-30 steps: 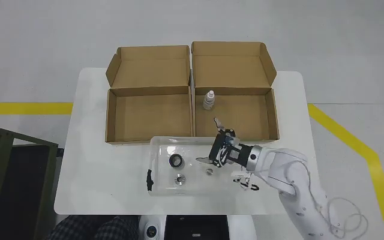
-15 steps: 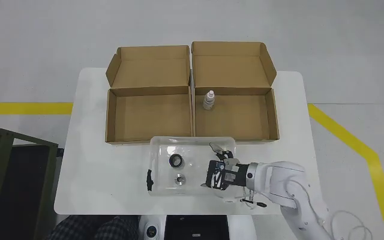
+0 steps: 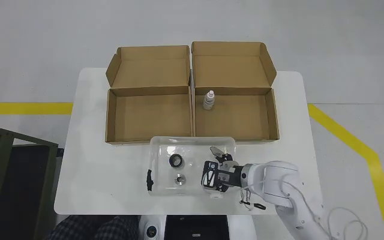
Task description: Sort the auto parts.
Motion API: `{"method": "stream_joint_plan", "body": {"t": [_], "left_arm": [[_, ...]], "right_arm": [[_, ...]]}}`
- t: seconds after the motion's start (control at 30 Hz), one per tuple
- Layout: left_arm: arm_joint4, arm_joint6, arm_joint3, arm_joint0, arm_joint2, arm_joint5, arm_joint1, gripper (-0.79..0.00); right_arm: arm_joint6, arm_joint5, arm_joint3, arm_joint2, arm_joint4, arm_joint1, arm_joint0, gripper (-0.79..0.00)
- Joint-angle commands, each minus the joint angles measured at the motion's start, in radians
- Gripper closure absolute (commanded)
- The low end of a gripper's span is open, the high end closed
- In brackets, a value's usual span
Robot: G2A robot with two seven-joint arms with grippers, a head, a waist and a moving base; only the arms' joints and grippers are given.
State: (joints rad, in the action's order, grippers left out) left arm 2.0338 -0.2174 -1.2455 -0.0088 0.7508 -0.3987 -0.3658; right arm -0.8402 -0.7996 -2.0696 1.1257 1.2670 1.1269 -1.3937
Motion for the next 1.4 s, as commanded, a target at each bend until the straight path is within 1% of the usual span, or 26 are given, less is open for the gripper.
{"method": "stream_joint_plan", "body": {"t": [0.0,0.07,0.17,0.3,0.63,0.8,0.9,0.93,1.0,1.07,1.17,1.27,1.3,1.37], "left_arm": [[0.000,0.000,0.000,0.000,0.000,0.000,0.000,-0.785],[0.000,0.000,0.000,0.000,0.000,0.000,0.000,-0.785],[0.000,0.000,0.000,0.000,0.000,0.000,0.000,-0.785],[0.000,0.000,0.000,0.000,0.000,0.000,0.000,-0.785],[0.000,0.000,0.000,0.000,0.000,0.000,0.000,-0.785],[0.000,0.000,0.000,0.000,0.000,0.000,0.000,-0.785],[0.000,0.000,0.000,0.000,0.000,0.000,0.000,-0.785],[0.000,0.000,0.000,0.000,0.000,0.000,0.000,-0.785],[0.000,0.000,0.000,0.000,0.000,0.000,0.000,-0.785],[0.000,0.000,0.000,0.000,0.000,0.000,0.000,-0.785],[0.000,0.000,0.000,0.000,0.000,0.000,0.000,-0.785],[0.000,0.000,0.000,0.000,0.000,0.000,0.000,-0.785],[0.000,0.000,0.000,0.000,0.000,0.000,0.000,-0.785],[0.000,0.000,0.000,0.000,0.000,0.000,0.000,-0.785]], "right_arm": [[-0.009,0.010,0.001,-0.008,0.009,-0.001,0.006,-0.785],[-0.015,0.017,0.003,-0.016,0.017,-0.002,0.011,-0.767],[-0.025,0.026,0.009,-0.030,0.030,-0.003,0.019,-0.674],[-0.039,0.036,0.019,-0.049,0.044,-0.004,0.029,-0.606],[-0.074,0.060,0.038,-0.090,0.068,-0.006,0.047,-0.557],[-0.097,0.075,0.046,-0.109,0.073,-0.007,0.054,-0.499],[-0.108,0.082,0.051,-0.117,0.074,-0.007,0.060,-0.416],[-0.111,0.083,0.052,-0.119,0.074,-0.007,0.061,-0.449],[-0.115,0.083,0.054,-0.125,0.071,-0.008,0.064,-0.391],[-0.121,0.080,0.056,-0.131,0.071,-0.009,0.068,-0.366],[-0.127,0.083,0.057,-0.138,0.070,-0.009,0.072,-0.351],[-0.134,0.086,0.058,-0.145,0.073,-0.010,0.076,-0.277],[-0.135,0.088,0.060,-0.146,0.072,-0.010,0.077,-0.228],[-0.137,0.089,0.061,-0.149,0.070,-0.011,0.080,-0.089]]}}
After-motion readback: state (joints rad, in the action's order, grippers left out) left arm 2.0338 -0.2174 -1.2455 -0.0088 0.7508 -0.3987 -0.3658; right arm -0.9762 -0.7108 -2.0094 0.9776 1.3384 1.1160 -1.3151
